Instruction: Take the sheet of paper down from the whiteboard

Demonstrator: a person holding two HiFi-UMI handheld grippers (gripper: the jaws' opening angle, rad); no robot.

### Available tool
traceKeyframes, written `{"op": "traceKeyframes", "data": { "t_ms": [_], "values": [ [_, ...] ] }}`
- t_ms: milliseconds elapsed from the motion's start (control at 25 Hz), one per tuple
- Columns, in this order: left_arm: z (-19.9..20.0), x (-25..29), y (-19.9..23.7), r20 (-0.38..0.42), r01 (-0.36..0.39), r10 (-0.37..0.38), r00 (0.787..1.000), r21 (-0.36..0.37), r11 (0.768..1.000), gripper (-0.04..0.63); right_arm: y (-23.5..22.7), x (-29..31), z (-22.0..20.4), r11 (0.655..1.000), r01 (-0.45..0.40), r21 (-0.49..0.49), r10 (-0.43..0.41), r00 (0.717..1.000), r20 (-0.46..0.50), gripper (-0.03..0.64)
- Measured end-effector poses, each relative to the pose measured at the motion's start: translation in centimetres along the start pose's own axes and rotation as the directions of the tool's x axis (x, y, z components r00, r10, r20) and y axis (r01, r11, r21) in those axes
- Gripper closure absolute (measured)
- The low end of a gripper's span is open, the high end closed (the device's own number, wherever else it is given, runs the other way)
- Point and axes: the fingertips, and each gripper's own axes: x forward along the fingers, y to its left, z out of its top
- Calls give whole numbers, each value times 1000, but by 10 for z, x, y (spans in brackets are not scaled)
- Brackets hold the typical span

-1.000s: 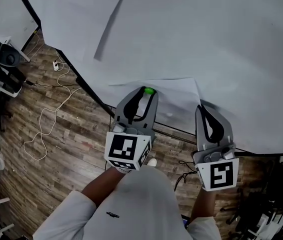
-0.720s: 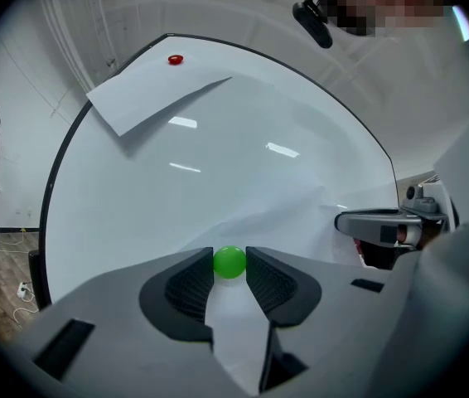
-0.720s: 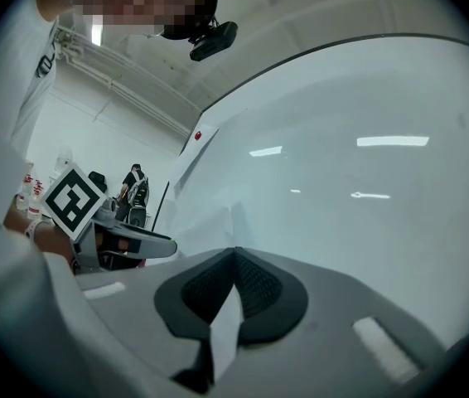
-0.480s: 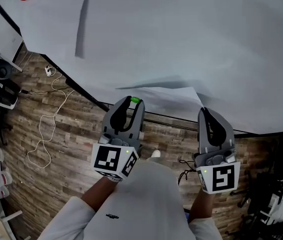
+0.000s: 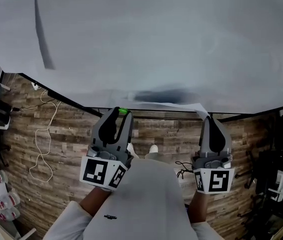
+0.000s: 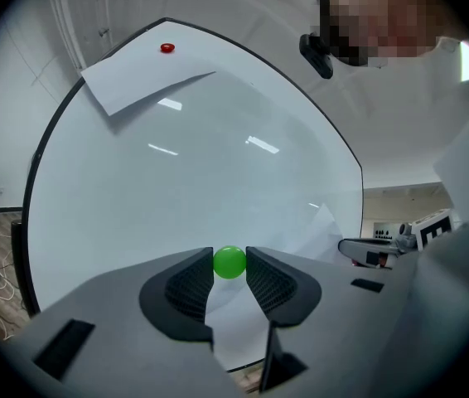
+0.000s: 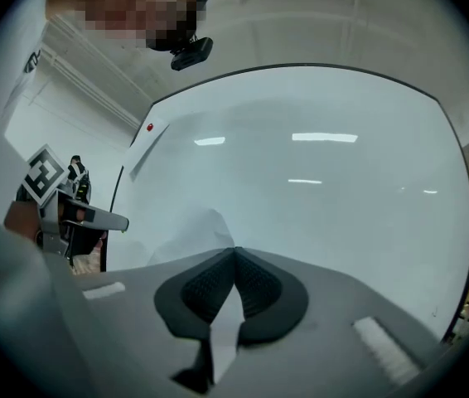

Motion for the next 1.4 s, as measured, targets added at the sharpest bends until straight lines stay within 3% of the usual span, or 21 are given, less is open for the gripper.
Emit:
{"op": "traceKeyframes", "data": {
  "t_ms": [200,480,760,1400],
  "values": [
    [-8,5,-13,-17,65,-64,998,17,998,471,-13,-13,-30,996,92,-10,-92,995,-42,606],
    [-19,11,-26,-55,98,-95,994,38,994,471,-21,-14,-64,987,156,44,-152,985,-78,606],
    [-30,12,-34,-81,121,-118,990,43,992,471,-18,-10,-72,986,140,90,-133,988,-82,606],
    [-23,9,-21,-59,85,-83,995,40,996,471,-11,0,-63,990,108,91,-103,993,-62,606]
  ]
}}
